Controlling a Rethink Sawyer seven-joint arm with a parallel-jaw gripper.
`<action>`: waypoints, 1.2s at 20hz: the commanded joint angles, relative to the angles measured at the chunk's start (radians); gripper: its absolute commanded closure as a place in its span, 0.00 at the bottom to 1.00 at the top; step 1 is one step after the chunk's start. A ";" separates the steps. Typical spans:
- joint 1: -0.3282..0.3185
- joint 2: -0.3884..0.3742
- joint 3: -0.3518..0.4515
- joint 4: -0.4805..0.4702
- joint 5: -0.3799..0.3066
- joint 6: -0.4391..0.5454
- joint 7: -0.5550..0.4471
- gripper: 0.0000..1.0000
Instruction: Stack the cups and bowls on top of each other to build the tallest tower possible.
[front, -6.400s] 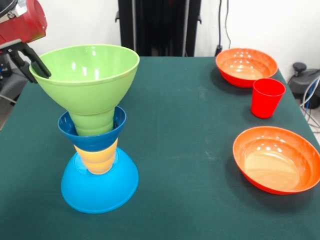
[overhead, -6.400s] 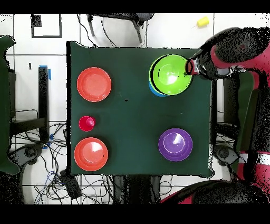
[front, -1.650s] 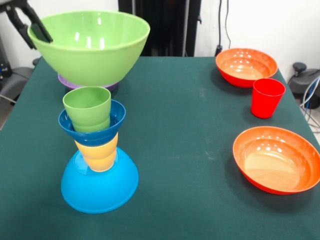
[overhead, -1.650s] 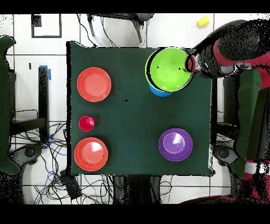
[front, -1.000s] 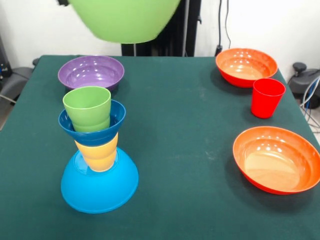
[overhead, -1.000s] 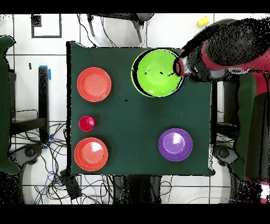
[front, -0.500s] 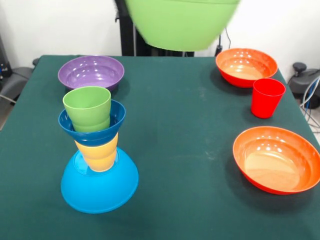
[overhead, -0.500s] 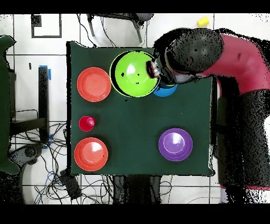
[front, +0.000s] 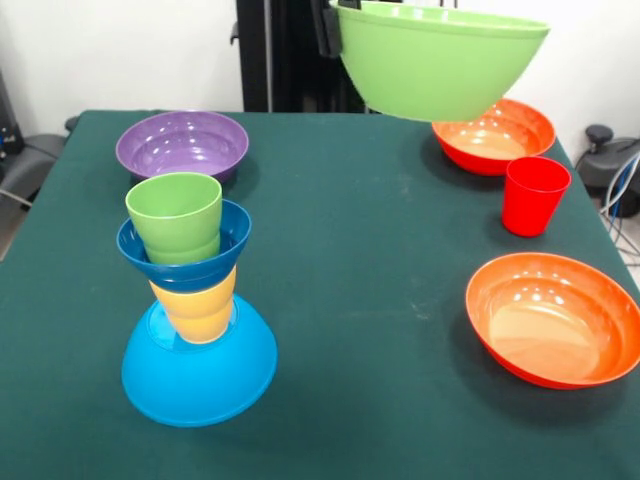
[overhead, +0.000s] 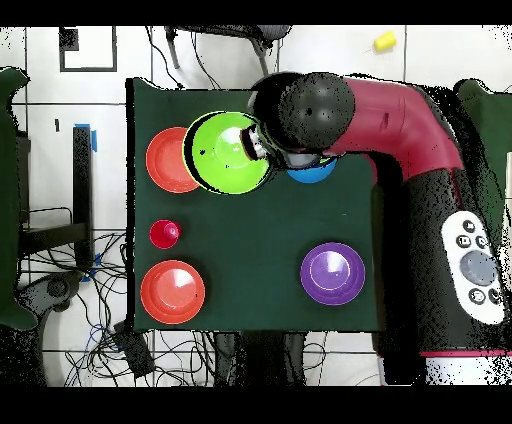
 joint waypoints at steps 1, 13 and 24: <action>0.031 0.022 -0.118 0.109 -0.055 -0.059 0.214 1.00; 0.044 0.103 -0.185 0.068 -0.115 -0.082 0.159 1.00; 0.064 0.191 -0.228 0.071 -0.098 -0.225 0.197 1.00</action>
